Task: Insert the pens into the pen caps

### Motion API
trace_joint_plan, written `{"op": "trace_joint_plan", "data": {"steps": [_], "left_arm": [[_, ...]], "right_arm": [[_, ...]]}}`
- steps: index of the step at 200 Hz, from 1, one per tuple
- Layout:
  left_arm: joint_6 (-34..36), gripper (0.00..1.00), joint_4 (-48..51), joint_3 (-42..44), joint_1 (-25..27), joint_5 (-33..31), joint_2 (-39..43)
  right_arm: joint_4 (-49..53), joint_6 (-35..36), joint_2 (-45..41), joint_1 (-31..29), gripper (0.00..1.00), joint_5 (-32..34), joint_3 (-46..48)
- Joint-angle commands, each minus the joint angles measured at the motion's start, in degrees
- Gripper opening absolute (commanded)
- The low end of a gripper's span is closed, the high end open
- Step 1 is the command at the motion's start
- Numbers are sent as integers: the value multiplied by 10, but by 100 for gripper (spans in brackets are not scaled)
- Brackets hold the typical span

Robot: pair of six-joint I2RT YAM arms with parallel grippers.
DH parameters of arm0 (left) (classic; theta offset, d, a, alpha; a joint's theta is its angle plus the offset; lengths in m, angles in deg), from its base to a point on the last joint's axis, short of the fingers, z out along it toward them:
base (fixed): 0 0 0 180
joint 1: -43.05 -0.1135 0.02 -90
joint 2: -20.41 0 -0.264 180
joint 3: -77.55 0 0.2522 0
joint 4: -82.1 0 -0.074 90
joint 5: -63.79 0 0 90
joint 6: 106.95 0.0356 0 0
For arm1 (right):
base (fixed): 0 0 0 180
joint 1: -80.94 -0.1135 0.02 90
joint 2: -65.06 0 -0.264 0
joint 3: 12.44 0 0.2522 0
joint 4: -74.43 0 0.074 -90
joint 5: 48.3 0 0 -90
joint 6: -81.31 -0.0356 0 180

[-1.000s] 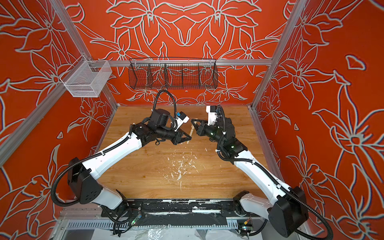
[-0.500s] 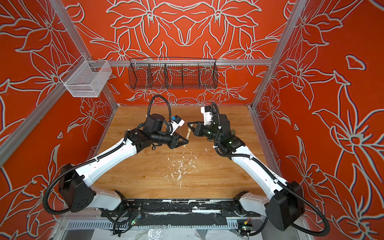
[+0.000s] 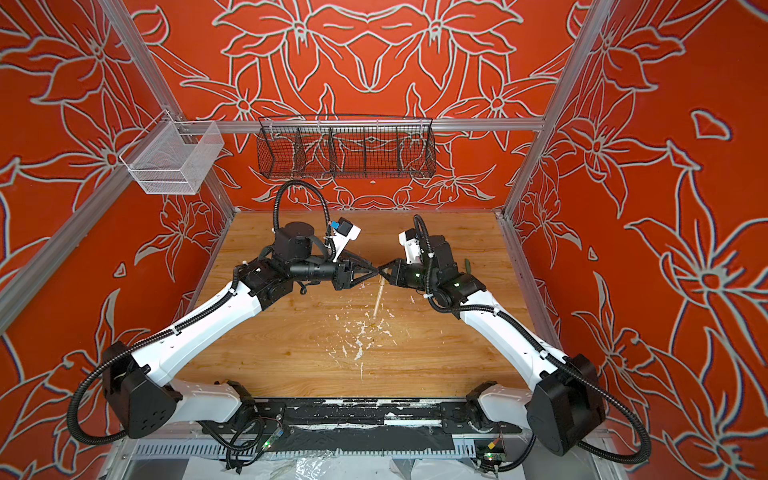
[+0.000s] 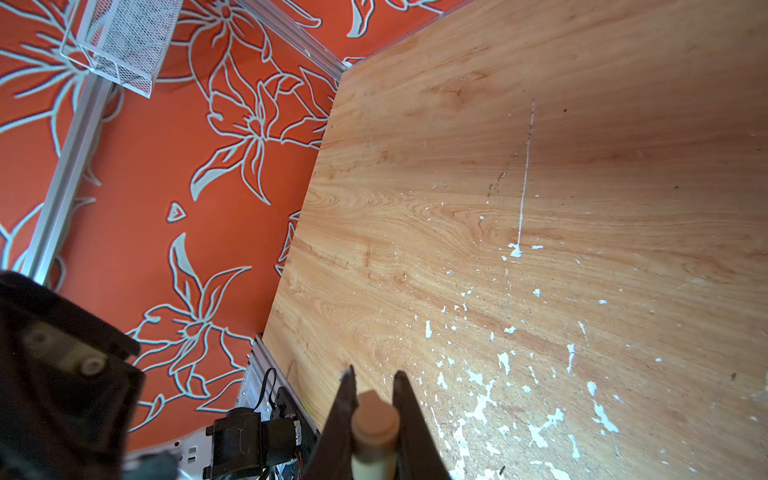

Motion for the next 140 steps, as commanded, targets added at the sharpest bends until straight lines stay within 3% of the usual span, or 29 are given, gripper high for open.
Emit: {"op": "trace_joint_plan", "data": {"steps": [1,31,99,140], "left_arm": [[-30,43,4,31,-1,24,2],[-54,48,-29,82,4,36,-3],[-70,47,-75,121,39,52,-30],[-68,33,-75,112,45,52,-47]], "right_arm": [[-18,-7,-18,3,0,-1,7],[-24,-5,-24,4,0,-3,11],[-47,-18,-19,3,0,-10,20],[-50,-17,-17,3,0,-12,18]]}}
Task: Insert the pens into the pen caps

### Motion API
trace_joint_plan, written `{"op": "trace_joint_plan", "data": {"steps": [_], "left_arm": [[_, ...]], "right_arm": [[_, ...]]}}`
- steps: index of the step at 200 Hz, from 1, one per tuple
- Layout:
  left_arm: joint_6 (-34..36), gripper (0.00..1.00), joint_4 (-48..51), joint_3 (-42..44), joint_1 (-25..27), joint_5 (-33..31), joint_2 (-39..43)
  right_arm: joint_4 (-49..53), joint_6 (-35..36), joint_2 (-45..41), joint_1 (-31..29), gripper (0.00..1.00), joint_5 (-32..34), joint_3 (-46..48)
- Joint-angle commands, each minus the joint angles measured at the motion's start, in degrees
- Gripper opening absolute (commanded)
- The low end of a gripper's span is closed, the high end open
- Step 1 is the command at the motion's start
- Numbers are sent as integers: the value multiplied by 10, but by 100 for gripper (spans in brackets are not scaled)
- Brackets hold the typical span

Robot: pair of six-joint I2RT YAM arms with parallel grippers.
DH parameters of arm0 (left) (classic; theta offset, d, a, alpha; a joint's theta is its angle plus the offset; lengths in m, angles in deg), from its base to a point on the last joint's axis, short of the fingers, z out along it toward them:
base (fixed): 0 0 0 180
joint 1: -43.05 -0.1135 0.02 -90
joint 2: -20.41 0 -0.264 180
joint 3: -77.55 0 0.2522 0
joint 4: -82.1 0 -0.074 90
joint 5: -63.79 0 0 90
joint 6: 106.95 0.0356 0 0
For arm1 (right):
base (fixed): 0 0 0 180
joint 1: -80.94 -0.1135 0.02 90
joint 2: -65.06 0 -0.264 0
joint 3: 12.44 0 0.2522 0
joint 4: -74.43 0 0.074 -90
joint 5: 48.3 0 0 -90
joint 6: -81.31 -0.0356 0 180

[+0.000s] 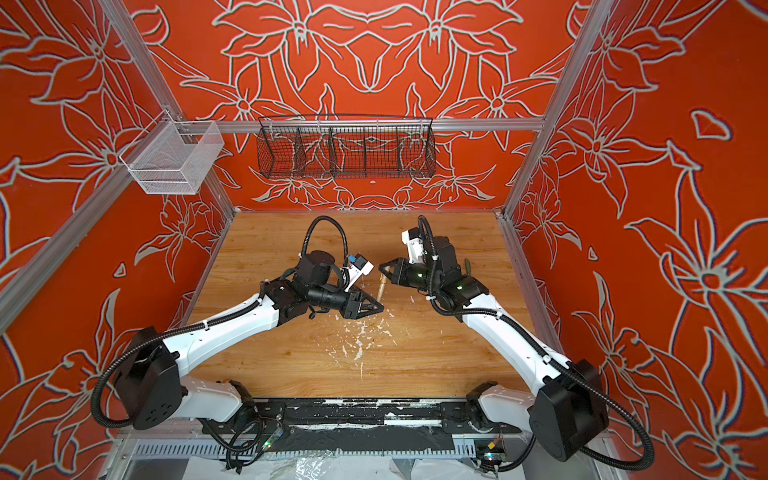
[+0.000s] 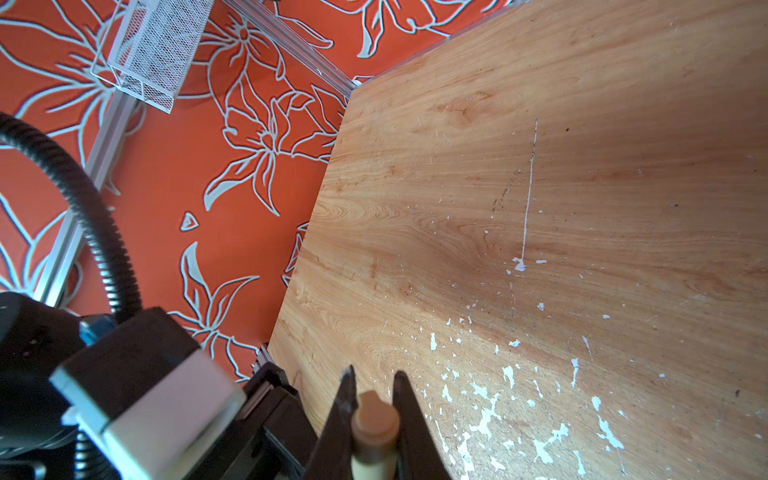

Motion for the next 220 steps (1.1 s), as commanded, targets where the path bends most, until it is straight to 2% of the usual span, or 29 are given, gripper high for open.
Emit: {"op": "trace_joint_plan", "data": {"steps": [1,11,47,86,128,172,220], "left_arm": [[-1,33,-19,-8,4,13,-12],[2,28,-15,-12,5,12,-15],[-7,0,-6,-26,5,-1,-26],[-15,0,43,-77,5,-61,-44],[6,0,9,-121,-8,-124,-42],[13,0,-31,-212,-57,-106,-94],[3,0,-69,-287,-66,-101,-122]], "right_arm": [[-18,-10,-4,1,0,-10,4],[-19,-10,-5,1,0,-9,5],[-22,-5,-8,1,0,-9,6],[-18,11,-15,0,0,-17,9],[-49,17,-28,-9,0,-36,45],[-57,13,-58,-27,0,-9,93],[-78,3,-49,-48,0,7,125]]}}
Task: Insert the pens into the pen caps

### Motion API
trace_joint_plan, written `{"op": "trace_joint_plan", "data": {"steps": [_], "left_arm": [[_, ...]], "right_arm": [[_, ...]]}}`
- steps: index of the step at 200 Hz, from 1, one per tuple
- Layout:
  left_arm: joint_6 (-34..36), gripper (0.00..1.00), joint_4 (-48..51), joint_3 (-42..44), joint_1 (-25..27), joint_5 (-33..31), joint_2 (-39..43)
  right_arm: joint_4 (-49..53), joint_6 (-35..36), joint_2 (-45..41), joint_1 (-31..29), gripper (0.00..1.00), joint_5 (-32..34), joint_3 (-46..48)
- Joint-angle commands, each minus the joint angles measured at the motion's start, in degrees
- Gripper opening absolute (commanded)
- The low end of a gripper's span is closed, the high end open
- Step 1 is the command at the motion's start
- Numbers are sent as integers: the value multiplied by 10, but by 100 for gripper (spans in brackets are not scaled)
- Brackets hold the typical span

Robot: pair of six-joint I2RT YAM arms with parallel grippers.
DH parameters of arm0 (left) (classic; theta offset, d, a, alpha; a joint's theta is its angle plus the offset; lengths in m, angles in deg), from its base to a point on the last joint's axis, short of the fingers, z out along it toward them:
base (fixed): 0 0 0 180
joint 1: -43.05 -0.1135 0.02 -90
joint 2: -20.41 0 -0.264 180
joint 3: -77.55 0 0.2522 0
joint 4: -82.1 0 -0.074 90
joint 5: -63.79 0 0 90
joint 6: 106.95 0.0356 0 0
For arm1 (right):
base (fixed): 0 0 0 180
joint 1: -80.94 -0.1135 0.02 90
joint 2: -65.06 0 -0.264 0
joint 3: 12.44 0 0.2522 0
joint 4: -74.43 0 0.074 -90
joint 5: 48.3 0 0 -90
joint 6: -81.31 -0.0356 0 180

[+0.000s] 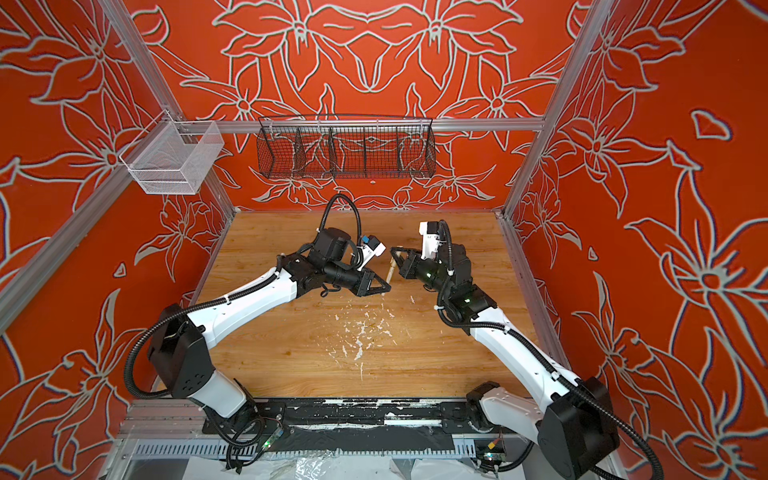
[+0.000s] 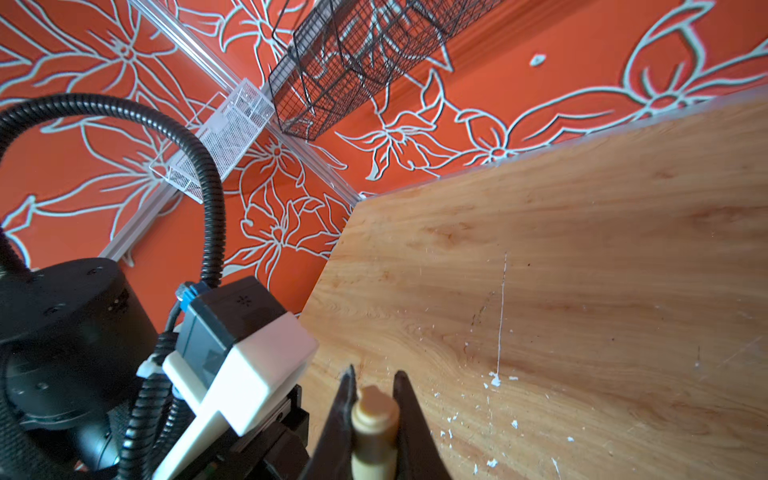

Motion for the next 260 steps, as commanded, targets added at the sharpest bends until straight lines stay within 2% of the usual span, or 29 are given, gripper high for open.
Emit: {"op": "trace_joint_plan", "data": {"steps": [1,106,154,191,200,207,222,224,226,227,231,248,260], "left_arm": [[-44,0,-203,-84,-46,-70,-1],[0,0,-151,-186,-60,-92,-21],[-8,0,-154,-181,-67,-86,-14],[-17,0,-113,-127,-67,-77,6],[-15,30,-90,-104,-67,-82,15],[-10,48,-71,-85,-67,-86,26],[-10,70,-53,-32,-67,-107,60],[-10,81,-52,-24,-67,-109,65],[-10,97,-50,-16,-67,-112,71],[-10,100,-49,-13,-67,-113,74],[-9,97,-47,0,-67,-117,84],[-4,96,-22,51,-67,-150,135],[-4,96,4,86,-67,-207,174]], "right_arm": [[103,-7,8,-58,0,-102,44],[144,-5,20,-101,0,-71,59],[163,-12,-4,-106,0,-45,66],[230,4,-19,-85,0,18,0],[255,15,-12,-70,0,18,-25],[272,25,-7,-56,0,12,-45],[308,47,9,-31,0,-1,-88],[314,50,13,-28,0,-1,-93],[320,52,16,-25,0,-1,-99],[323,54,17,-23,0,0,-102],[335,60,22,-19,0,2,-114],[374,87,45,-3,0,3,-145],[395,103,65,7,0,0,-157]]}}
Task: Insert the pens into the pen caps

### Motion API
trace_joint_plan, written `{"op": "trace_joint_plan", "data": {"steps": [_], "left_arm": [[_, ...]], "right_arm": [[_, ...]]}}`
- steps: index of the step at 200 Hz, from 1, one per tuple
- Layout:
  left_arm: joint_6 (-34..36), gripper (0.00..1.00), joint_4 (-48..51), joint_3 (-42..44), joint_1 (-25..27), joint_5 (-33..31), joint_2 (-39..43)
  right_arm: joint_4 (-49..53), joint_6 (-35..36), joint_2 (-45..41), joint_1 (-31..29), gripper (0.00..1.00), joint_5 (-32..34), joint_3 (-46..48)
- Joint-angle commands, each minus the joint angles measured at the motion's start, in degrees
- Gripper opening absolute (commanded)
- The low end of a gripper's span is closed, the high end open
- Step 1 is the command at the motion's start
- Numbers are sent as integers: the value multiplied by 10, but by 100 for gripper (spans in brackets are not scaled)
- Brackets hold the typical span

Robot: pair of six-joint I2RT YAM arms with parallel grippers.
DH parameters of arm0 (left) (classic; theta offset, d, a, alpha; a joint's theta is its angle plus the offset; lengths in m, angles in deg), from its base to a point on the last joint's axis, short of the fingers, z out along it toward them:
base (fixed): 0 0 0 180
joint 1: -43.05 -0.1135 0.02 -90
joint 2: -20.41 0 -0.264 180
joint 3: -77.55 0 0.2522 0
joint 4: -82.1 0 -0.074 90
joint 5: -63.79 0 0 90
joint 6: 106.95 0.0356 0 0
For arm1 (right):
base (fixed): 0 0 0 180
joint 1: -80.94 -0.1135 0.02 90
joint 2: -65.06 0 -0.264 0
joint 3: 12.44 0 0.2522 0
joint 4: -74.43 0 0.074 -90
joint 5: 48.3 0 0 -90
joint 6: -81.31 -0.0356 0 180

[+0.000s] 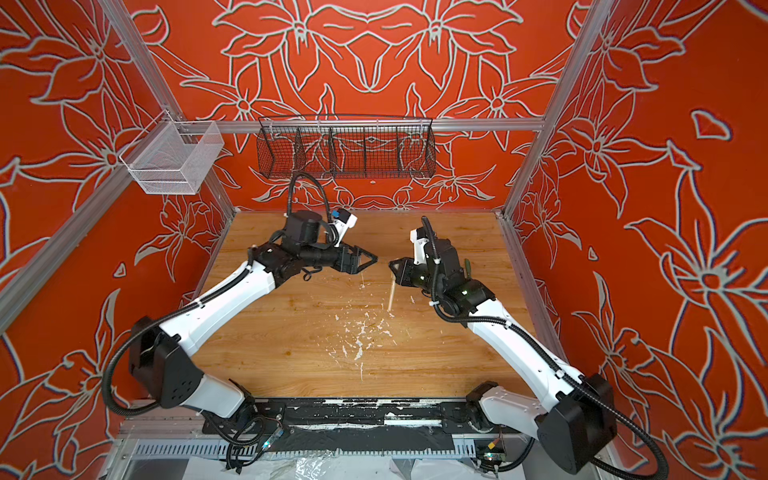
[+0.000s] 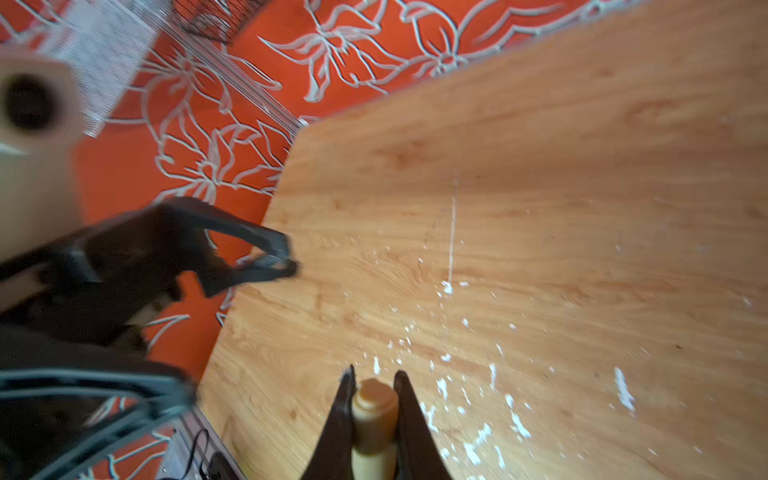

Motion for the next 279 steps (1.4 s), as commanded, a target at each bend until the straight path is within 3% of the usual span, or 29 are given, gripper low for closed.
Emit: {"op": "trace_joint_plan", "data": {"steps": [1,27,53,93,168,266,279], "left_arm": [[-2,96,13,53,9,-96,71],[-13,96,66,137,9,-246,155],[-34,97,50,251,8,-377,249],[-65,97,14,389,-2,-492,383],[-67,97,39,455,-15,-526,488],[-48,97,27,463,-25,-530,478],[-46,97,25,465,-26,-531,478]], "right_arm": [[108,52,27,19,0,-26,-39],[139,85,66,28,0,13,-42],[124,119,116,32,0,72,-38],[83,172,236,48,0,91,-72],[70,213,404,96,0,55,-162],[96,232,503,134,0,44,-236],[94,231,507,136,7,45,-237]]}}
